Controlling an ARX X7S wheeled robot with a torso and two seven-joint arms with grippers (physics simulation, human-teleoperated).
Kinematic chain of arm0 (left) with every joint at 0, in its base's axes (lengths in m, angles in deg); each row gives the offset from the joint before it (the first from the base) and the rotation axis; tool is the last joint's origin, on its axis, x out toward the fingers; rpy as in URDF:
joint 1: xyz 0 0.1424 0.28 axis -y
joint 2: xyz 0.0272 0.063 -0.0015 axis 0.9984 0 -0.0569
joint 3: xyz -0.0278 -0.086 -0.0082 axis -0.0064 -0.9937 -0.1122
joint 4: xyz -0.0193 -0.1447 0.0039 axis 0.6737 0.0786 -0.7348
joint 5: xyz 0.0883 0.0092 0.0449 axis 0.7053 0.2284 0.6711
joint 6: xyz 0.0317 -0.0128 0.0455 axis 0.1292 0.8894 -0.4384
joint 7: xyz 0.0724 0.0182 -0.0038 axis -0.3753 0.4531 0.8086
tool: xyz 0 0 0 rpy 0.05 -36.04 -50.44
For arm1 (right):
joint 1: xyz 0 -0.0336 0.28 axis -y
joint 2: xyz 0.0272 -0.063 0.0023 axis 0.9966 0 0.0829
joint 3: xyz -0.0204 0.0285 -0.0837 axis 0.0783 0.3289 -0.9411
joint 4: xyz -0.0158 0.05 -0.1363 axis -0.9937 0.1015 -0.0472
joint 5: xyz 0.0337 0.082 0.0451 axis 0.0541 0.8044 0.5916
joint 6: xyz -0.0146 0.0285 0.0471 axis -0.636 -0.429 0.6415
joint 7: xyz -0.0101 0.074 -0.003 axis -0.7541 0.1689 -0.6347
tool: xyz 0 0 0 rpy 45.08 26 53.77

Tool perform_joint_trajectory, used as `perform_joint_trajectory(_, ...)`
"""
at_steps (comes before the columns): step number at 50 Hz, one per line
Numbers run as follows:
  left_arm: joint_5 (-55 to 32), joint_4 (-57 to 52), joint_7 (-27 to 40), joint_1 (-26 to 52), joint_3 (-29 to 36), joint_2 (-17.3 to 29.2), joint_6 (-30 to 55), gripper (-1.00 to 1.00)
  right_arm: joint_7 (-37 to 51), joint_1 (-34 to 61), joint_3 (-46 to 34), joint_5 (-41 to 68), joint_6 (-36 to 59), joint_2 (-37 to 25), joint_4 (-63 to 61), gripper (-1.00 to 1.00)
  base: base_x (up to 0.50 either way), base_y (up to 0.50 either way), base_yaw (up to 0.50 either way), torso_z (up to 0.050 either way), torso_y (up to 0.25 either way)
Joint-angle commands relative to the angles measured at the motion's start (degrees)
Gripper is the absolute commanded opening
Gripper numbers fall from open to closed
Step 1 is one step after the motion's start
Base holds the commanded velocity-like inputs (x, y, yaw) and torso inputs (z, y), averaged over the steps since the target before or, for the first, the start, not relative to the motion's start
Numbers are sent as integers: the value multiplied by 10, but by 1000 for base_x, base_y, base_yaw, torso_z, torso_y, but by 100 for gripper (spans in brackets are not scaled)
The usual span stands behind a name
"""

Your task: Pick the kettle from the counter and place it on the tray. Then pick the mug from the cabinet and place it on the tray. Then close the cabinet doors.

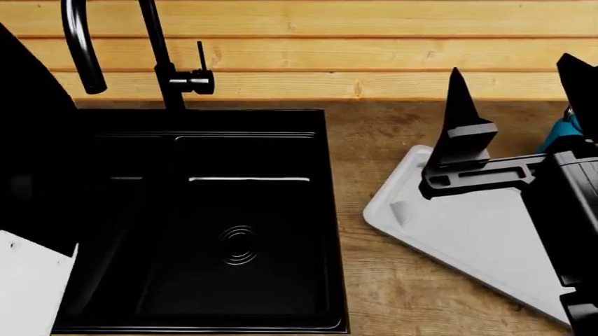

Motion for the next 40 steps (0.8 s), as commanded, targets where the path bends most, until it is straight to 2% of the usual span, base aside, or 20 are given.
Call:
perform_joint_trajectory(1, 68, -83, -88, -106, -19, -5, 10, -100, 3, 4, -4, 1, 3, 4, 1, 100, 0, 0, 0, 0, 0)
perform_joint_trajectory(8, 60, -139, -88, -190, -35, -5, 10, -100, 4, 7, -9, 0, 7, 9, 2, 100, 0, 0, 0, 0, 0)
perform_joint_trajectory(10, 46, -191, -88, -269, -50, -5, 10, -100, 1, 6, -9, -4, 6, 11, 4, 100, 0, 0, 0, 0, 0)
perform_joint_trajectory(13, 35, -217, -88, -308, -62, -5, 10, -100, -1, 4, -8, -6, 4, 12, 7, 100, 0, 0, 0, 0, 0)
perform_joint_trajectory(27, 43, -204, -88, -292, -60, -5, 10, -100, -4, -8, 3, 0, -13, 7, 12, 100, 0, 0, 0, 0, 0)
perform_joint_trajectory(40, 45, -195, -88, -273, -54, -5, 10, -100, 2, -2, 4, 8, -13, 5, 9, 100, 0, -483, 0, 0, 0)
